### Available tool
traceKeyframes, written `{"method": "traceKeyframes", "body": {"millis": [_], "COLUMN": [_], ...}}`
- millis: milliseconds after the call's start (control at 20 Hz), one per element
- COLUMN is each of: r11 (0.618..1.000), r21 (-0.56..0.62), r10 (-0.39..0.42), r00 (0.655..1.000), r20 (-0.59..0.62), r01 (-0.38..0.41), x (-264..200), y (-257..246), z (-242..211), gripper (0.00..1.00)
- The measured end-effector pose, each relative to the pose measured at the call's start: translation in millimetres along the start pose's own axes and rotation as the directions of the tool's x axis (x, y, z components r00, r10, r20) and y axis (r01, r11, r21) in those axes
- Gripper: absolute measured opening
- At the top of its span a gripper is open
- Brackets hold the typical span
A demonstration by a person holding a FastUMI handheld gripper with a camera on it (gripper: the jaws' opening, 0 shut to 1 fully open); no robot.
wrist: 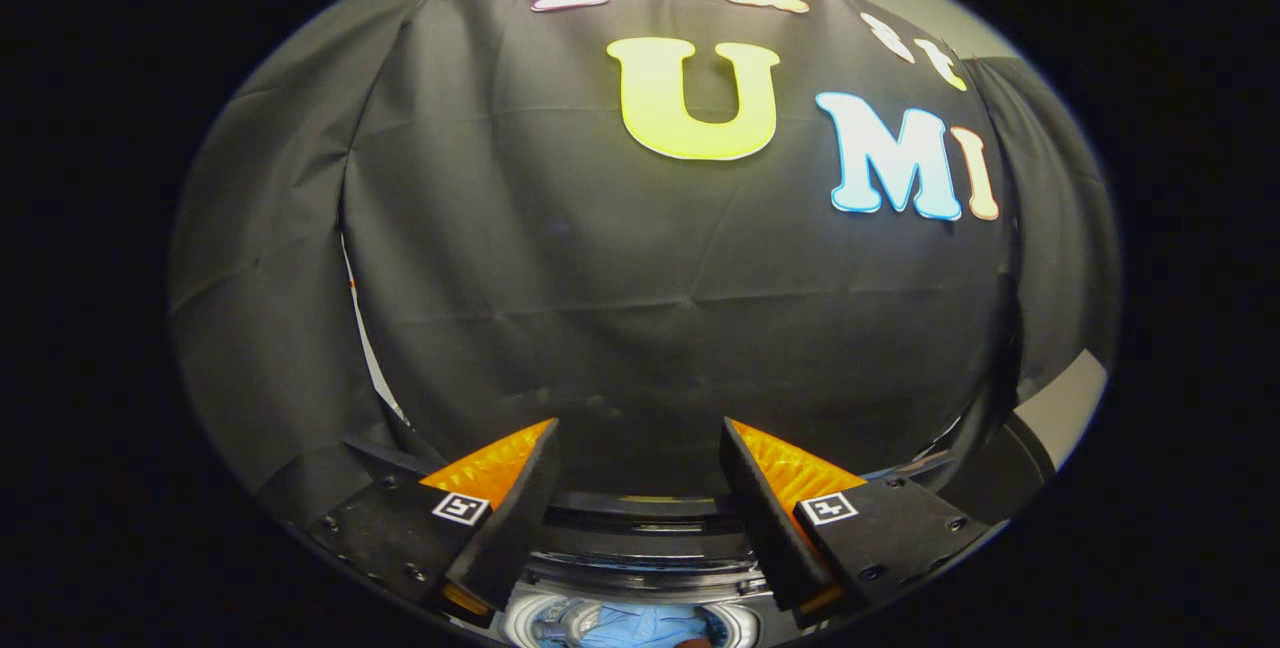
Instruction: Put the clothes into the washing machine and then close the washing machine lid.
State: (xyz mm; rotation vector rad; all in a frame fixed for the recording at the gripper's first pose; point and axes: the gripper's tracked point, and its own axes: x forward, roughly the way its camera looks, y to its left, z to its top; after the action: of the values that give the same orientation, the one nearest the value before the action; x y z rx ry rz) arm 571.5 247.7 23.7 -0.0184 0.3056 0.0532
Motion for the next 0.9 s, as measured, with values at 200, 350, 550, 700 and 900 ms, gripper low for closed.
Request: {"method": "traceKeyframes", "body": {"millis": [200,350,550,700,900], "r11": [1.000,1.000,1.000,1.000,1.000], "r21": [-0.005,-0.012,-0.013,-0.019,-0.023], "r10": [0.003,0.007,0.010,0.012,0.011], "r00": [0.999,0.998,0.997,0.995,0.993], "r20": [0.036,0.066,0.081,0.095,0.118], "r01": [-0.003,-0.006,-0.009,-0.011,-0.009], "x": [-13,-25,-40,-53,-69], "y": [2,3,4,5,6], "z": [-3,-6,-12,-18,-26], "gripper": [0.97,0.97,0.97,0.97,0.97]}}
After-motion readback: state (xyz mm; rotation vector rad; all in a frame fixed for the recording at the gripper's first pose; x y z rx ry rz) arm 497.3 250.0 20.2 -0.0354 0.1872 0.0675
